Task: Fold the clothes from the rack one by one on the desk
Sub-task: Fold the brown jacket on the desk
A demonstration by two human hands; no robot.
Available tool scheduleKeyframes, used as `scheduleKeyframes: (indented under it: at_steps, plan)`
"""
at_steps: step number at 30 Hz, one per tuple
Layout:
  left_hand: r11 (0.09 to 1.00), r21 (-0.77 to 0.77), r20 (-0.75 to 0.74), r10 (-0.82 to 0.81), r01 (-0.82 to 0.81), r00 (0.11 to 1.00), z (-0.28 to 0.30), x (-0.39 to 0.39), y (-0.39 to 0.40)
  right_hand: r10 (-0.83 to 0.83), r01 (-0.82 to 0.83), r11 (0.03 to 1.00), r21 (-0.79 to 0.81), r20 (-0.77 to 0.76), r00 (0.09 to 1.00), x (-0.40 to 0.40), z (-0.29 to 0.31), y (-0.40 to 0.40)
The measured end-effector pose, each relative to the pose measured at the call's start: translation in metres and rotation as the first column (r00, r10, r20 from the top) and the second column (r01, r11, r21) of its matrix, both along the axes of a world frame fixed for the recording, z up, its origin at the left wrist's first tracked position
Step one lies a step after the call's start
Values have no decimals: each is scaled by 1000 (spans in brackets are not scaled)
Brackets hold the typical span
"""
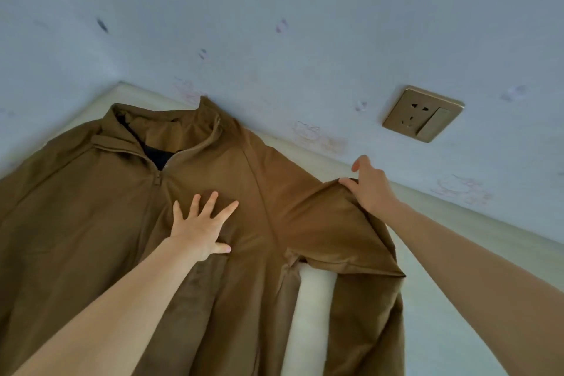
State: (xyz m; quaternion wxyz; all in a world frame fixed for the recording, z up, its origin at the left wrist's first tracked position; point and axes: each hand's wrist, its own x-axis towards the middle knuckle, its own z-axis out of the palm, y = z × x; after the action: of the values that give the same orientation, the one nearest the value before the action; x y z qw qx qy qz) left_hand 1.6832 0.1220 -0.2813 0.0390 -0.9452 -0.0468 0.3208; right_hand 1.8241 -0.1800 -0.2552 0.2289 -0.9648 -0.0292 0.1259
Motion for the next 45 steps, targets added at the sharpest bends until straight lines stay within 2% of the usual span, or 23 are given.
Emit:
scheduleKeyframes:
  at_steps: [1,3,5,7,8,10,13,14,17,19,21,23,26,28,31,36,40,43,45]
  plan:
    - [1000,23,-2,19,-19,1000,4,0,-13,-32,34,998,46,-48,998,1,-1,-10]
    - [1000,-18,97,18,-17,995,9,-4,-39,-79,88,994,60,-145,986,-4,-4,-28]
    - [978,-209,218,48,-1,975,8,-10,-69,-118,151,984,96,-285,951,-20,-7,-47]
    - [920,-388,234,160,-59,959,6,-20,-99,-177,301,931,204,-469,865,-41,-3,-65]
    - [897,-430,216,211,-101,953,3,-24,-112,-200,383,892,239,-553,809,-51,1,-71]
    - [901,-409,185,238,-146,954,-4,-31,-130,-197,437,865,245,-635,747,-72,4,-82]
    - [951,-284,137,165,-121,977,-17,-35,-133,-155,348,923,167,-665,730,-98,0,-95]
    - [960,-257,129,148,-111,981,-19,-35,-131,-163,366,915,167,-677,718,-103,-4,-98]
    - [975,-211,119,94,-68,988,-19,-36,-131,-220,544,805,235,-734,642,-110,-10,-117]
    - [980,-193,124,74,-49,990,-19,-37,-131,-297,595,766,246,-685,665,-102,-8,-134]
    - [982,-182,118,63,-41,991,-19,-37,-131,-360,527,827,196,-536,764,-88,-2,-151]
    - [984,-177,109,58,-38,992,-19,-36,-131,-359,405,911,81,-330,873,-75,10,-163]
    - [988,-153,85,50,-37,995,-16,-35,-134,-304,316,947,58,-154,940,-63,20,-174]
    - [991,-126,62,52,-44,997,-13,-35,-139,-253,266,962,55,-174,952,-65,19,-179]
    - [989,-110,66,111,-104,992,-9,-34,-149,-161,166,986,-9,-299,941,-78,10,-194]
    - [989,-102,228,128,-107,965,-11,-52,-179,-51,-19,980,-196,-345,937,-98,7,-228]
    - [986,-132,268,133,-100,954,-16,-70,-199,84,-129,982,-140,-290,953,-106,10,-251]
    - [990,-114,296,117,-87,948,-15,-78,-202,84,-156,954,-258,-271,959,-103,10,-266]
    - [990,-102,323,128,-100,938,-13,-85,-205,96,-166,951,-261,-262,960,-97,15,-259]
